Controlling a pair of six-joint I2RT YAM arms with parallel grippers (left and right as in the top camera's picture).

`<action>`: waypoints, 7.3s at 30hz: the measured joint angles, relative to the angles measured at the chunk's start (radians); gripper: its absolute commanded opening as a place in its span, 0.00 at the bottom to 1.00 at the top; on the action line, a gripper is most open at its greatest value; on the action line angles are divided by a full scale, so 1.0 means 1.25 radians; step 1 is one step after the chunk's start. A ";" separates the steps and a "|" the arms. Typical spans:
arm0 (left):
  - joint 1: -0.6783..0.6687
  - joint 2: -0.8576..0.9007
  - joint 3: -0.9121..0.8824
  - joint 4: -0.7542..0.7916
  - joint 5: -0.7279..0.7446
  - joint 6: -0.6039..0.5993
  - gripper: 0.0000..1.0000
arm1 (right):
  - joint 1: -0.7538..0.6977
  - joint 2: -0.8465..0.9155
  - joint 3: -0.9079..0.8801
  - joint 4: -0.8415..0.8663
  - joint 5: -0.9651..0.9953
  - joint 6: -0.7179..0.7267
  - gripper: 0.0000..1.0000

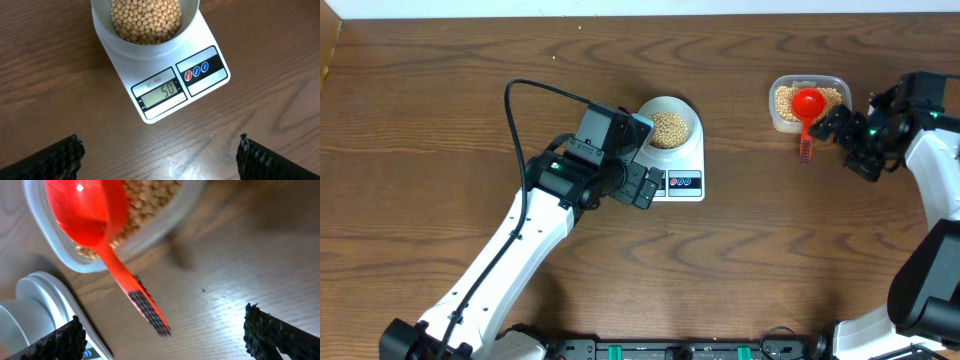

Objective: Scoop item into bowl and weigh 50g on scale

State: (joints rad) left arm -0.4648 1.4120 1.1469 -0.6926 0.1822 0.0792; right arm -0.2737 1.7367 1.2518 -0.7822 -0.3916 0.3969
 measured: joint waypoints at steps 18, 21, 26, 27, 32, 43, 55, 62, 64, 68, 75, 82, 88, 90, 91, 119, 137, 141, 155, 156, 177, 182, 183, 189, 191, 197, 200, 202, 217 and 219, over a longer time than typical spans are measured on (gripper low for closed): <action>0.000 0.000 0.000 0.000 0.000 0.000 1.00 | 0.001 -0.225 0.003 -0.105 -0.092 -0.198 0.99; 0.000 0.000 0.000 0.000 0.000 0.000 1.00 | 0.012 -0.346 0.008 -0.181 -0.108 -0.226 0.99; 0.000 0.000 0.000 -0.001 0.000 0.000 1.00 | 0.013 -0.533 0.012 -0.307 -0.120 -0.244 0.99; 0.000 0.000 0.000 -0.001 0.000 0.000 1.00 | 0.013 -0.563 0.012 -0.322 -0.121 -0.246 0.99; 0.000 0.000 0.000 -0.001 0.000 0.000 1.00 | 0.013 -0.715 0.013 -0.380 -0.092 -0.263 0.99; 0.000 0.000 0.000 -0.001 0.000 0.000 1.00 | 0.013 -0.914 -0.005 -0.428 0.010 -0.313 0.99; 0.000 0.000 -0.001 -0.001 0.000 0.000 1.00 | 0.089 -1.195 -0.413 0.027 0.127 -0.347 0.99; 0.000 0.000 -0.001 -0.001 0.000 0.000 1.00 | 0.144 -1.281 -0.686 0.320 0.179 -0.350 0.99; 0.000 0.000 -0.001 -0.001 0.000 0.000 1.00 | 0.159 -1.305 -0.755 0.395 0.186 -0.351 0.99; 0.000 0.000 -0.001 -0.001 0.000 0.000 1.00 | 0.172 -1.354 -0.843 0.493 0.189 -0.351 0.99; 0.000 0.000 -0.001 -0.001 0.000 0.000 1.00 | 0.172 -1.378 -0.928 0.540 0.190 -0.351 0.99; 0.000 0.000 -0.001 -0.001 0.000 0.000 1.00 | 0.172 -1.379 -0.993 0.575 0.192 -0.351 0.99; 0.000 0.000 -0.001 -0.001 0.000 0.000 0.99 | 0.172 -1.380 -0.994 0.576 0.204 -0.351 0.99; 0.000 0.000 -0.001 -0.001 0.000 0.000 1.00 | 0.172 -1.380 -0.994 0.576 0.208 -0.351 0.99; 0.000 0.000 -0.001 -0.001 0.000 0.000 0.99 | 0.172 -1.380 -0.994 0.576 0.209 -0.351 0.99; 0.000 0.000 -0.001 -0.021 -0.017 0.000 1.00 | 0.172 -1.380 -0.994 0.575 0.216 -0.351 0.99; 0.230 -0.366 -0.154 0.168 -0.037 -0.027 1.00 | 0.172 -1.380 -0.994 0.575 0.219 -0.351 0.99; 0.297 -0.505 -0.266 0.231 -0.036 -0.031 1.00 | 0.172 -1.380 -0.994 0.575 0.219 -0.351 0.99; 0.402 -0.902 -0.696 0.486 -0.045 -0.034 1.00 | 0.172 -1.380 -0.994 0.575 0.221 -0.351 0.99; 0.402 -0.923 -0.716 0.492 -0.046 -0.034 1.00 | 0.172 -1.380 -0.994 0.575 0.221 -0.351 0.99; 0.381 -1.120 -0.890 0.510 -0.110 -0.024 1.00 | 0.172 -1.380 -0.994 0.575 0.221 -0.351 0.99; 0.381 -1.120 -0.890 0.510 -0.110 -0.024 1.00 | 0.172 -1.380 -0.994 0.575 0.221 -0.351 0.99; 0.381 -1.120 -0.890 0.510 -0.110 -0.024 1.00 | 0.172 -1.380 -0.994 0.575 0.221 -0.351 0.99; 0.381 -1.120 -0.890 0.510 -0.110 -0.024 1.00 | 0.172 -1.380 -0.994 0.575 0.221 -0.351 0.99; 0.381 -1.120 -0.890 0.510 -0.111 -0.024 1.00 | 0.172 -1.380 -0.994 0.575 0.221 -0.351 0.99; 0.381 -1.120 -0.890 0.510 -0.112 -0.024 1.00 | 0.172 -1.380 -0.994 0.575 0.221 -0.351 0.99; 0.381 -1.120 -0.890 0.510 -0.112 -0.024 1.00 | 0.172 -1.380 -0.994 0.575 0.221 -0.351 0.99; 0.381 -1.120 -0.890 0.511 -0.112 -0.024 1.00 | 0.172 -1.380 -0.994 0.575 0.221 -0.351 0.99; 0.381 -1.120 -0.890 0.510 -0.112 -0.024 1.00 | 0.172 -1.380 -0.994 0.575 0.221 -0.351 0.99; 0.381 -1.120 -0.890 0.510 -0.112 -0.024 1.00 | 0.172 -1.380 -0.994 0.575 0.221 -0.351 0.99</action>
State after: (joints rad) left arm 0.0109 0.0120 0.0341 -0.0547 0.0422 0.0494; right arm -0.0593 0.0120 0.0090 -0.0635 -0.1154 -0.0414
